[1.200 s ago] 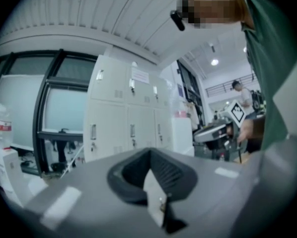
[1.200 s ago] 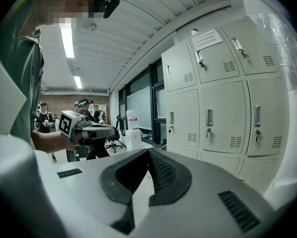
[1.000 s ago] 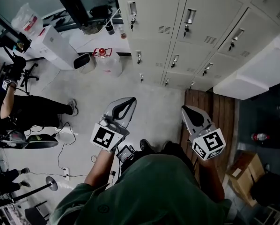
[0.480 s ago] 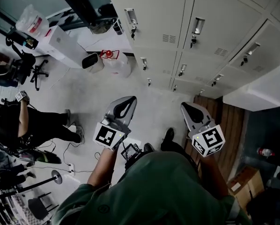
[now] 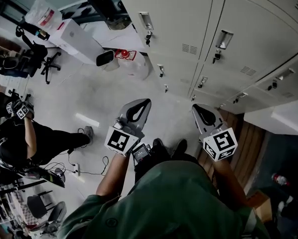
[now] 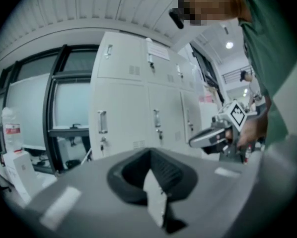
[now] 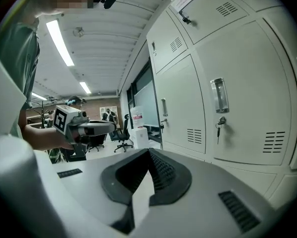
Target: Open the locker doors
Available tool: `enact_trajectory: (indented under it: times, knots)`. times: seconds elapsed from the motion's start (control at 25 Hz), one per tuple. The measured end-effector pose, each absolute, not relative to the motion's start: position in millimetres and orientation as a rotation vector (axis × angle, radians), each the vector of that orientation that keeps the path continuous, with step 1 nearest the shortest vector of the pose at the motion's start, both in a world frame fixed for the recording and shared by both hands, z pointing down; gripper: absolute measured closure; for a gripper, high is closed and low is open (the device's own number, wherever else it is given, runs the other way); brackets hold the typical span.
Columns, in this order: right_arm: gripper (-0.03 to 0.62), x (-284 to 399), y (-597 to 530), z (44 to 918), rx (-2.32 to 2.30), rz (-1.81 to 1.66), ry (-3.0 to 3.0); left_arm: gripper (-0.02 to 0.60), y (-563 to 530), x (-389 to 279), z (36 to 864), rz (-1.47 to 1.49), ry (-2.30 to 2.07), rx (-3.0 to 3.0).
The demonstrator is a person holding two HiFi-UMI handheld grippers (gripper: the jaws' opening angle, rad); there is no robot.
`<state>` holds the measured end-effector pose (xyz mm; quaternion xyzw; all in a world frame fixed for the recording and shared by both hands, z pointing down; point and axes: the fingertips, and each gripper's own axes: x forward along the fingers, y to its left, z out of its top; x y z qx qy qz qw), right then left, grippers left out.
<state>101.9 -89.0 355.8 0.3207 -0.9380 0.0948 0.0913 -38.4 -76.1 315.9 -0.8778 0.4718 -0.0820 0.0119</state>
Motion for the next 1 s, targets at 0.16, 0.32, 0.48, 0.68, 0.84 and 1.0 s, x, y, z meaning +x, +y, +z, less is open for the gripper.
enact_trajectory:
  times: [0.16, 0.32, 0.48, 0.68, 0.84, 1.0]
  knots:
    - [0.592, 90, -117, 367, 0.956, 0.295, -2.778, 0.583, -97, -57, 329, -0.270, 1.517, -2.725]
    - [0.592, 66, -141, 383, 0.938, 0.285, -2.744, 0.583, -116, -77, 342, -0.260, 1.553, -2.743]
    - [0.592, 39, -169, 399, 0.964, 0.301, -2.727, 0.583, -139, -97, 354, -0.254, 1.527, -2.771]
    - [0.592, 0, -205, 428, 0.980, 0.310, -2.700, 0.583, -175, -129, 377, -0.215, 1.522, -2.808]
    - [0.592, -30, -235, 463, 1.017, 0.309, -2.663, 0.583, -202, -152, 408, -0.221, 1.535, -2.835]
    - [0.592, -57, -260, 506, 1.056, 0.329, -2.626, 0.583, -224, -173, 439, -0.246, 1.542, -2.850]
